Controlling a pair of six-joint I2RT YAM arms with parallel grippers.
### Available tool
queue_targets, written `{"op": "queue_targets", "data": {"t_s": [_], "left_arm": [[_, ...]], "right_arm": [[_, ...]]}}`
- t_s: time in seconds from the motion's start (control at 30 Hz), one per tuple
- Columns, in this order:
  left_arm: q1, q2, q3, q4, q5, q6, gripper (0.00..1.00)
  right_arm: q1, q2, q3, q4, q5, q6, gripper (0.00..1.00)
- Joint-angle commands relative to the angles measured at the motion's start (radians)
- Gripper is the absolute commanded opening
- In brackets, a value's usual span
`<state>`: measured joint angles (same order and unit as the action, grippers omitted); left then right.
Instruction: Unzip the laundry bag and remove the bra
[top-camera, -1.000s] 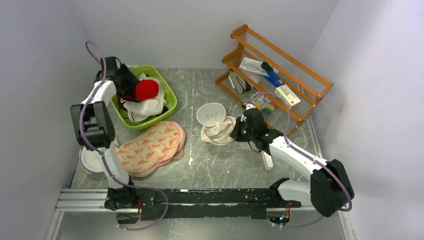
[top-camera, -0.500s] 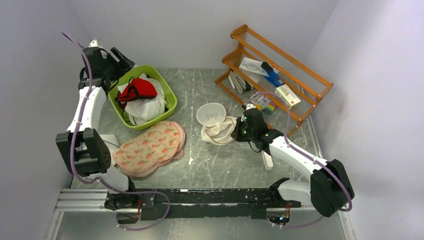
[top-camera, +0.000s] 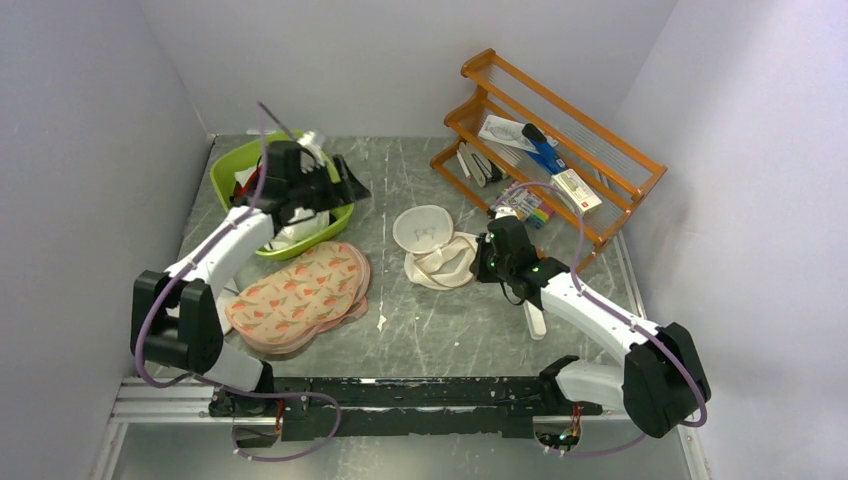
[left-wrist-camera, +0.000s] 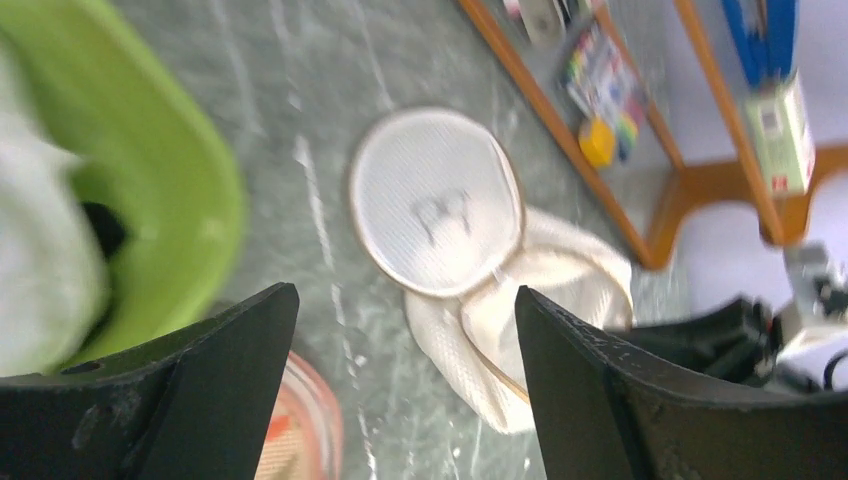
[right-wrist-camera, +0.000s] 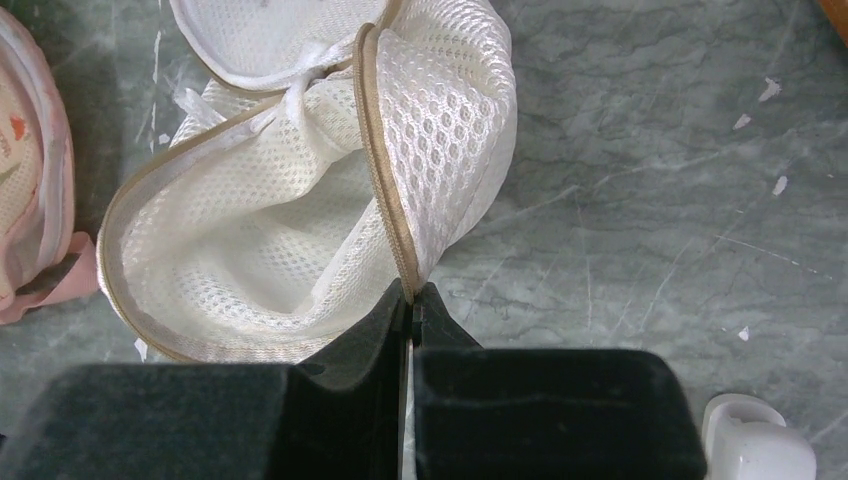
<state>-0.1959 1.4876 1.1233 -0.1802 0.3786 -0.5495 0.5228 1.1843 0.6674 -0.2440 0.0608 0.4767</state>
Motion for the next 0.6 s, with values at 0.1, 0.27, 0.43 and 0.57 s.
{"op": "queue_targets", "data": {"t_s": [0.1,0.27,0.43,0.57], "left_arm": [[-0.209,0.057,-0.087,0.155,0.026,-0.040,0.83],[-0.264,0.149,-0.090,0.191,-0.046,-0.081,0.76],[-0.278,0.268,-0.078,0.219,-0.088,-0.095,0.80],[-0.278,0.333,-0.040,0.227,-0.098,-0.084,0.78]], "right_arm": [[-0.004,-0.028,0.014,-0.010,0.028,-0.020,0.00],[-0.004,-0.032,0.017,-0.013,0.026,-0.016,0.00],[-0.004,-0.036,0.017,-0.015,0.019,-0.015,0.00],[-0.005,-0.034,0.017,-0.017,0.020,-0.016,0.00]]}}
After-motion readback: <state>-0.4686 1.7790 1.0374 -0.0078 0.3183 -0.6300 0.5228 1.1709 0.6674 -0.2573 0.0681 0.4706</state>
